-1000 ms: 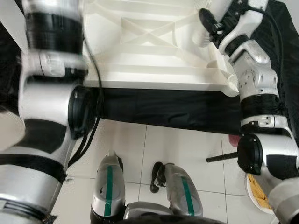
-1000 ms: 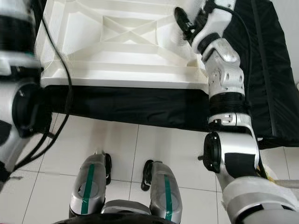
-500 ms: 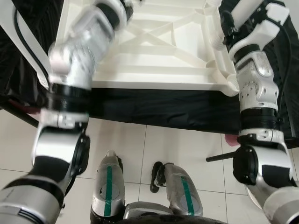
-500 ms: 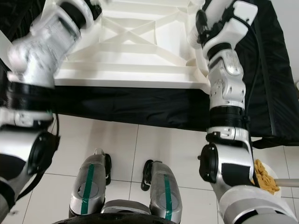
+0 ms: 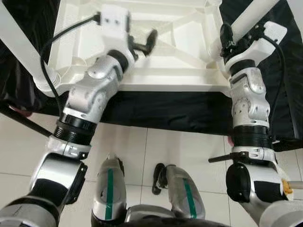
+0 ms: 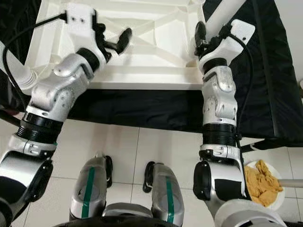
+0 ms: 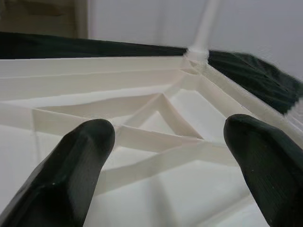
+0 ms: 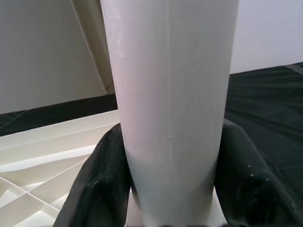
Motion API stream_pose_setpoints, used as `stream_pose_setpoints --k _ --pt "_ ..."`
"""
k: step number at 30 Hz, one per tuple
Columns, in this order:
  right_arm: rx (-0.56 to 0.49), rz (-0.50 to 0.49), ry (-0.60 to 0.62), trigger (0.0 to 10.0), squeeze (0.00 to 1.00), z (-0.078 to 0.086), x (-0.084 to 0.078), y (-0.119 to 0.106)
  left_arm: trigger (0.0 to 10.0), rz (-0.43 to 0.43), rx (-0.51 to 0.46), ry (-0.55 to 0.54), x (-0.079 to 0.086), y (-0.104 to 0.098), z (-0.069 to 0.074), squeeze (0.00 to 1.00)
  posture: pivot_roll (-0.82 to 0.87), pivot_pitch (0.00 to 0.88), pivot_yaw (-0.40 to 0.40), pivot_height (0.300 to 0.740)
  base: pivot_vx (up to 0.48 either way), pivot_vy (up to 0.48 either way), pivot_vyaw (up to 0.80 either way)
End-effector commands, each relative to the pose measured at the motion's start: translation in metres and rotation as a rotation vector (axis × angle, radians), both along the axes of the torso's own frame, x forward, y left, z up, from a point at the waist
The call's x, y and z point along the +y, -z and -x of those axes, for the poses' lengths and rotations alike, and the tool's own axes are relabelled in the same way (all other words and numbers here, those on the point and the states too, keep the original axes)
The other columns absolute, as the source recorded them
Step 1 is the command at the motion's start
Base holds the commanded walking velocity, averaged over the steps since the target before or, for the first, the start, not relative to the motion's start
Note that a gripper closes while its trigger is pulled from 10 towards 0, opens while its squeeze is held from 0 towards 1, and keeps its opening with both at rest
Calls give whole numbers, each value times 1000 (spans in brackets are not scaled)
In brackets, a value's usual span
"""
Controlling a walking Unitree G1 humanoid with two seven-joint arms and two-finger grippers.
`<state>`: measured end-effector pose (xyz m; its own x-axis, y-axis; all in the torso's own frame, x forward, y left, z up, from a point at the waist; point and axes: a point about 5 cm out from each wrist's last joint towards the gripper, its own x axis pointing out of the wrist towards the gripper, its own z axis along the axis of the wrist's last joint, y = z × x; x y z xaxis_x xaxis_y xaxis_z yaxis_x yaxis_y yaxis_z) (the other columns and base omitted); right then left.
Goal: Building children table
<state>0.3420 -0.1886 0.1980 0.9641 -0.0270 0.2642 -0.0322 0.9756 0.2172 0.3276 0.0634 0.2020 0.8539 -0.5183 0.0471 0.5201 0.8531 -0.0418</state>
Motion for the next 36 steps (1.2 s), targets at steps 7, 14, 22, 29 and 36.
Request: stream_pose_setpoints --k 7,14,22,29,36 --pt "-32 0 64 10000 0 4 -13 -6 10000 -125 -34 234 -23 13 14 0 109 59 -76 740 0 0 0" --pt "-40 -2 107 10000 0 7 -21 -8 10000 -269 -63 397 -42 29 25 0 87 61 -60 740 0 0 0" --pt "-45 2 134 10000 0 9 -25 -11 10000 -362 -72 497 -53 43 33 0 69 56 -50 740 0 0 0" --pt "-52 3 144 10000 0 9 -26 -13 10000 -406 -102 556 -61 46 38 0 60 53 -45 740 0 0 0" --pt "-58 4 155 10000 0 9 -27 -16 10000 -501 -74 594 -69 59 33 0 50 48 -38 740 0 0 0"
